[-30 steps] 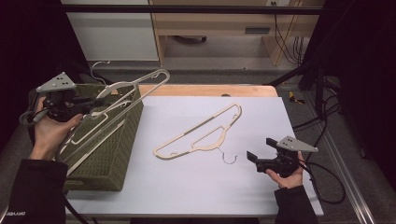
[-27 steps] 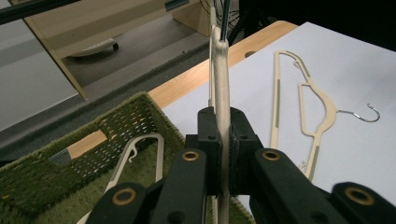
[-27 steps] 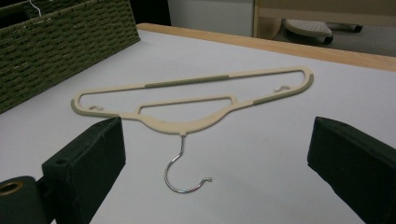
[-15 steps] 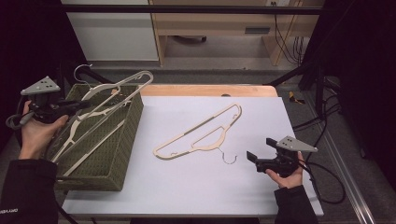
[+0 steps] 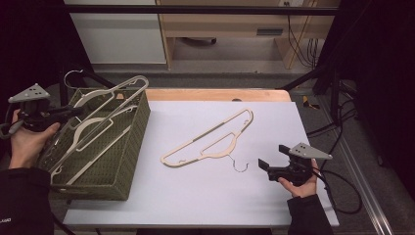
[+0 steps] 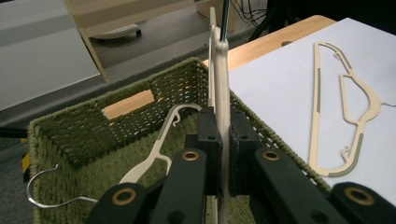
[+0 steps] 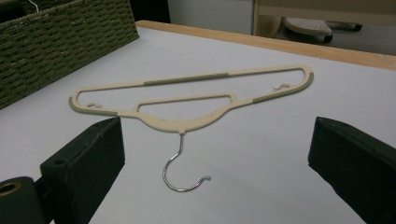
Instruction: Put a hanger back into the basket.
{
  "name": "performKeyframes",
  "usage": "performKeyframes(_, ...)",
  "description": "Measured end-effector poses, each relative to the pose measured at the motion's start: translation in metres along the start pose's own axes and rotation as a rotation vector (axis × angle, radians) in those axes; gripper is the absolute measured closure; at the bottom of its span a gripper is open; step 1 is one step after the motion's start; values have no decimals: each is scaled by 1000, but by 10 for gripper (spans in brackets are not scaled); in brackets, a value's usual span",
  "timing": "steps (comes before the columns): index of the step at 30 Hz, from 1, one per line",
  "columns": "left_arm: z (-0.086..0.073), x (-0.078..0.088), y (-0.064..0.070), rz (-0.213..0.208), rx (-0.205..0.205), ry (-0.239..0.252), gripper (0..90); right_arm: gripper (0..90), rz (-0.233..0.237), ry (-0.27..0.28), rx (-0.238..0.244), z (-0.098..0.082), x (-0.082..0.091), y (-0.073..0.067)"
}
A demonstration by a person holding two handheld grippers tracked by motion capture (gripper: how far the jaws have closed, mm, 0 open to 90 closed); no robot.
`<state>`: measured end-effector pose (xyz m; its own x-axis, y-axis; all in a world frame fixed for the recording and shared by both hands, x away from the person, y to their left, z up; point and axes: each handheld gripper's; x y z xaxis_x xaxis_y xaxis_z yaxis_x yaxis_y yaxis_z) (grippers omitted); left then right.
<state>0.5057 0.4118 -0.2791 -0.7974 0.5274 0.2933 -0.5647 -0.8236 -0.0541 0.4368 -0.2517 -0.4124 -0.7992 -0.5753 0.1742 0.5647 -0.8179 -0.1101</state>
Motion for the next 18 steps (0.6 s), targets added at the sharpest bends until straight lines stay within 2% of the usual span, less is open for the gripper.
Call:
performKeyframes(8,-13,4,-10,18,17,-16,856,41,-5,-3,0,-1,-1,0)
performKeyframes(9,-14,4,-11,15,8,-27,857,42,-5,-3,-1,-1,-1,0)
performKeyframes(13,-20,1,-11,13,10,-38,856,42,-7,-2,1,0,-1,0)
performKeyframes(18,-28,-6,-9,25,33,-53,856,42,-4,-3,3,0,-1,0)
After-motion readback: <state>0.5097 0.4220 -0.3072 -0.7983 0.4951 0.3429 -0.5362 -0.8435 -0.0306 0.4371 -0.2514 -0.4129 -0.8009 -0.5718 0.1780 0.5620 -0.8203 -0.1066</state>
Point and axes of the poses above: each handheld gripper's, and its own axes: x roughly backward along the jaws, z roughly out of its top, y roughly to its right, and after that the axes turned 13 degrees about y, right-handed
